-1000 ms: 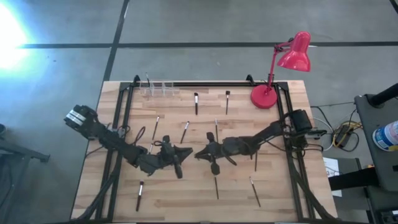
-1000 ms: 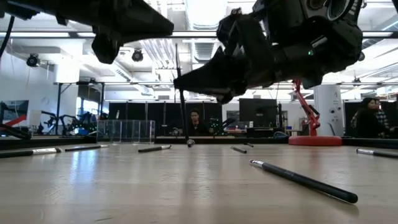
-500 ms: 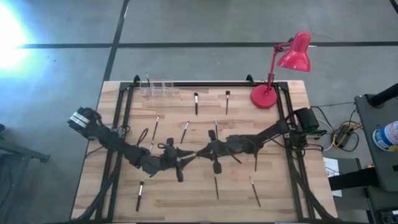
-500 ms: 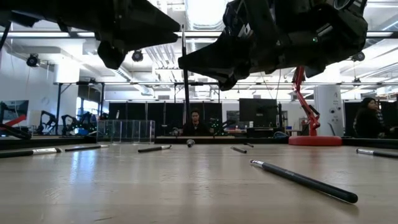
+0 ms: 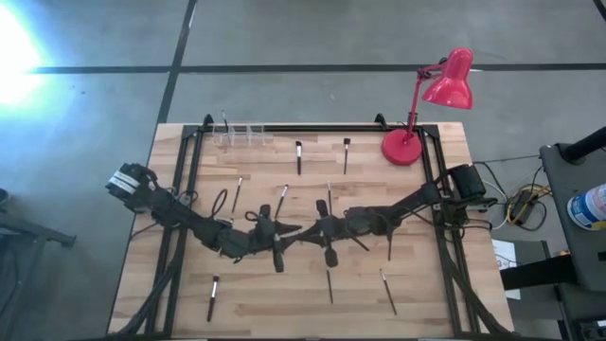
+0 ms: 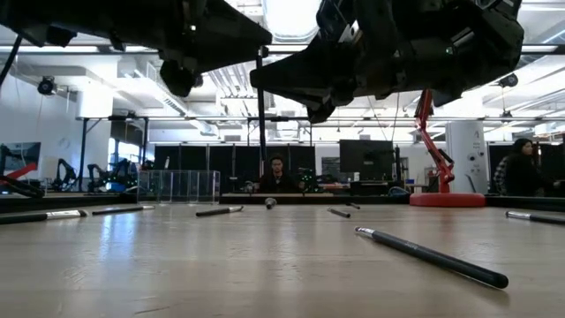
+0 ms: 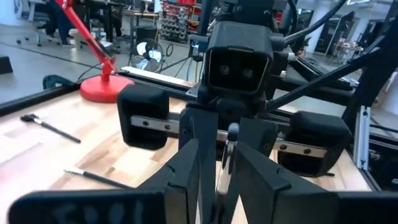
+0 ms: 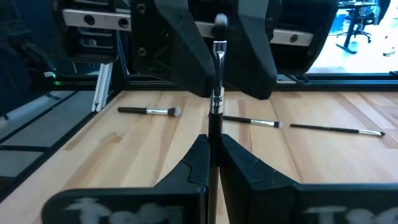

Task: Pick & Place Makeup Brushes
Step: Put the eyeshadow brush into the transparent organizer

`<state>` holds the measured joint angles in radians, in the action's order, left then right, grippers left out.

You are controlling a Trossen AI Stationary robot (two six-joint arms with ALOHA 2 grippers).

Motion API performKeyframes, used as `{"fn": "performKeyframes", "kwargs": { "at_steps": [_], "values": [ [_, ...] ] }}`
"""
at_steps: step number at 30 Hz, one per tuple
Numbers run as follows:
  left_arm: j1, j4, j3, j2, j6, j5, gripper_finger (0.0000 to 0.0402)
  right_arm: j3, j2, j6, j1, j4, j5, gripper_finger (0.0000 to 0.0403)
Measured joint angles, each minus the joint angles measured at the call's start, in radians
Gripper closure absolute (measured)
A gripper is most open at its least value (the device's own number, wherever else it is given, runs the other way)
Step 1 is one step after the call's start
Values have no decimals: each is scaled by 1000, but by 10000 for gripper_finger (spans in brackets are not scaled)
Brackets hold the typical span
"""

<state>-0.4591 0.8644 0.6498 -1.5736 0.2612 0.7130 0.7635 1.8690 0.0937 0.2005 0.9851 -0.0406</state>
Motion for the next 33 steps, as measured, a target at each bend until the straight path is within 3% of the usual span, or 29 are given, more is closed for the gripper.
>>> {"fn": "performKeyframes", "kwargs": {
  "at_steps": [3, 7, 11, 17, 22, 27, 33],
  "values": [
    [0, 0, 7, 0, -28, -1, 325, 0, 0, 0, 0, 0, 0, 390],
    [0, -1, 11, 0, -50, -17, 384, 0, 0, 6, 1, 4, 1, 388],
    [1, 5, 12, 3, -75, -10, 391, 0, 0, 34, 0, 14, -4, 359],
    [6, -24, 12, 71, -142, 130, 394, -3, -10, 50, -5, -35, -50, 290],
    [51, -213, 13, 215, -143, 290, 394, -22, -53, 16, -23, -195, -83, 256],
    [187, -525, 13, 371, 2, 336, 394, -81, -91, 10, -45, -217, -132, 281],
    [475, -736, 14, 496, 48, 304, 394, -142, -140, 8, -56, -216, -146, 344]
  ]
}}
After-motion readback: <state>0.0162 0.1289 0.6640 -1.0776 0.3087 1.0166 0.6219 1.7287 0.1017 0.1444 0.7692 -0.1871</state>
